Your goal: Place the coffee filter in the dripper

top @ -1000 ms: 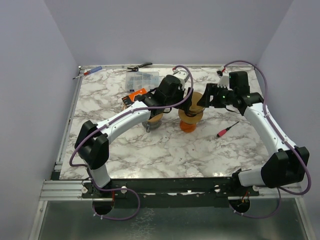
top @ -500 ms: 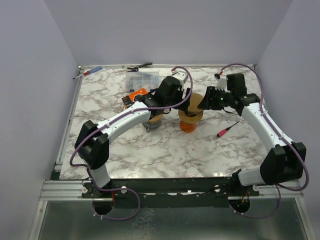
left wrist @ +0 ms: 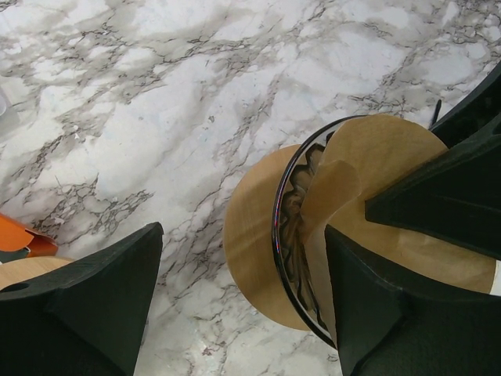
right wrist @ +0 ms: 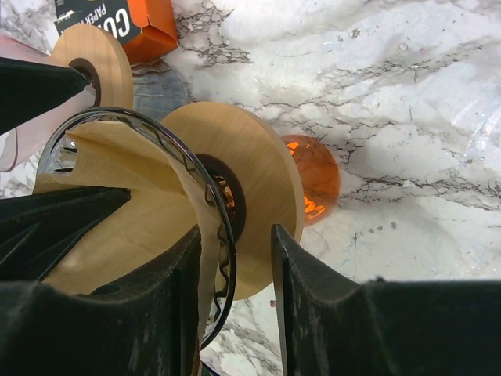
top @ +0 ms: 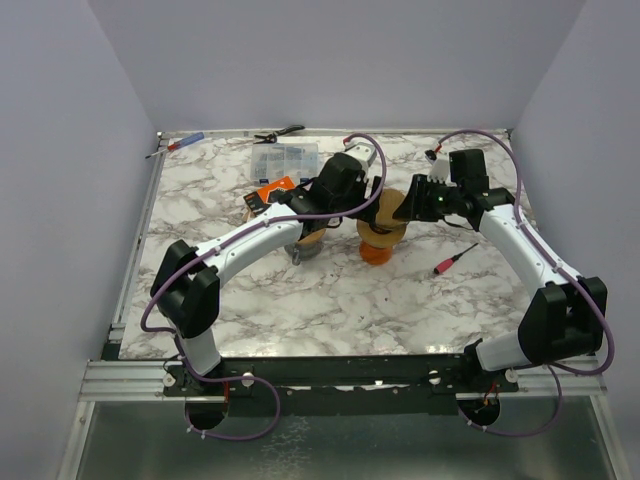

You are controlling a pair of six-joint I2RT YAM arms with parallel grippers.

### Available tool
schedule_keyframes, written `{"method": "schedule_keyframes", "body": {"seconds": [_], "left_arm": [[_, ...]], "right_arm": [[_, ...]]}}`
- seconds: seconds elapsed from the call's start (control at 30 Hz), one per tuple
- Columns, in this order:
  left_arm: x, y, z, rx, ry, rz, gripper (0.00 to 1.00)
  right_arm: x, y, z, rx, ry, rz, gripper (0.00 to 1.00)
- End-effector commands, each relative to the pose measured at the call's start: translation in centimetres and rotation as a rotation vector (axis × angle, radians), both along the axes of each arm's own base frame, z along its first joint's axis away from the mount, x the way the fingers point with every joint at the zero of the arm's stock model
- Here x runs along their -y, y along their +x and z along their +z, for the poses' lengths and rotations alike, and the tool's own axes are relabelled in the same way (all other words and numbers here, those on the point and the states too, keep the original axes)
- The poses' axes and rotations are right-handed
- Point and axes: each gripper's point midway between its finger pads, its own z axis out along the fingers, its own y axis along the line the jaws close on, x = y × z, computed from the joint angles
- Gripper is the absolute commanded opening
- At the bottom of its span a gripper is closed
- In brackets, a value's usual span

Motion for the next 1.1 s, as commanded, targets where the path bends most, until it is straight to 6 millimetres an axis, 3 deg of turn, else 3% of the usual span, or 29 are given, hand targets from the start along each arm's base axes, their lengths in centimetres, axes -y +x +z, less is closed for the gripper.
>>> {"method": "schedule_keyframes", "body": {"seconds": [0.0,0.27,0.73,1.07], "left_arm": [[-0.4,0.3,-1.1,-0.005,0.043,0.018,0.81],[-0.9,0.4,-0.2,0.016,0.043,0.04,0.83],[-2.2,1.0,-1.1,0.015,0.088,0.11,0.86],[-2.0,1.1,-0.1,0.019,0.071,0.11,0.92]], "right_arm": [[0.0,0.0,-0.7,-0.007,-0.001,0.008,0.38],[-1.0,-0.2,0.8,0.002,0.057,0.044,0.29],[-2.5,-1.0,3.9,0.027,0.165,0.095,0.3],[-2.0,-0.7,3.2,0.005,0.133,0.057,0.33]]}}
